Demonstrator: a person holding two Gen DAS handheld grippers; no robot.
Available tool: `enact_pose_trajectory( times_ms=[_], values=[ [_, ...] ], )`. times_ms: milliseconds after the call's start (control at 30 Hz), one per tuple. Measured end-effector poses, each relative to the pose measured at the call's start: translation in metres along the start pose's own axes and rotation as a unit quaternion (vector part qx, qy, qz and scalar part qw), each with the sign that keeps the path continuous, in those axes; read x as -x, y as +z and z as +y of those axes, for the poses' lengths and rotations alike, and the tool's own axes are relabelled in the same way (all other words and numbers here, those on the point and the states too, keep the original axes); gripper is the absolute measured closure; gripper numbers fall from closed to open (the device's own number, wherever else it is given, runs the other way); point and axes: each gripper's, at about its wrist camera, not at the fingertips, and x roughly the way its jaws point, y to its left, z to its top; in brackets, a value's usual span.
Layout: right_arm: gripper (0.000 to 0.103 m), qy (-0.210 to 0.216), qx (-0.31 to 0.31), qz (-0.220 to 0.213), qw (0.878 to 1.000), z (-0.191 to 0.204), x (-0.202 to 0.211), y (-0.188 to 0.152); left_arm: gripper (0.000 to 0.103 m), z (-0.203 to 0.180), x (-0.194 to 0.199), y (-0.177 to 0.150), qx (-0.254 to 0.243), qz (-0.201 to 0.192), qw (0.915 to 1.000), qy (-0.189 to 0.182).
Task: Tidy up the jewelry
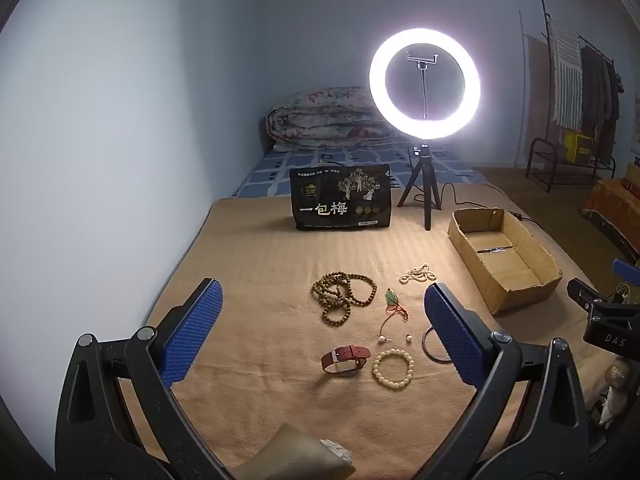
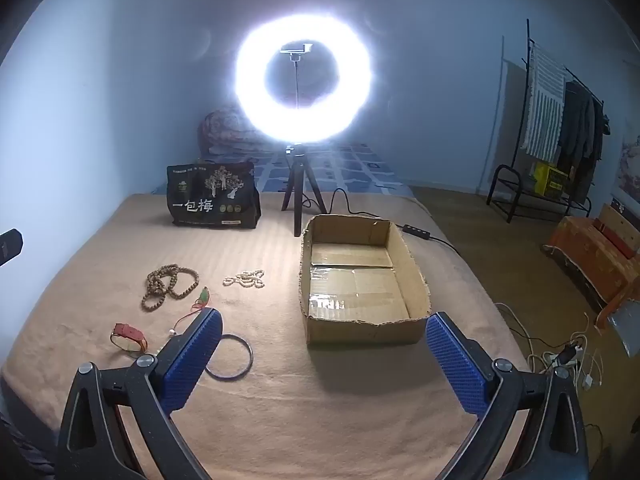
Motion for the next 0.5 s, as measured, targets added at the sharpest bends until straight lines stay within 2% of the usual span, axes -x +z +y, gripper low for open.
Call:
enact_pose_trajectory(
  times_ms=[233,500],
  values=[
    [0.000,0.010,-0.011,0.009,1.000,-0.004,-0.004,-0.004,0.000,0.001,0.003,0.001,-0.007,-0.011,0.9999,0.001],
    [0.000,-0.008,-0.013,-0.001,1.000,-0.007,0.004,-0.007,0.000,-0.005,0.009,0.005,-0.010,-0.014,0.9998,0.001]
  ],
)
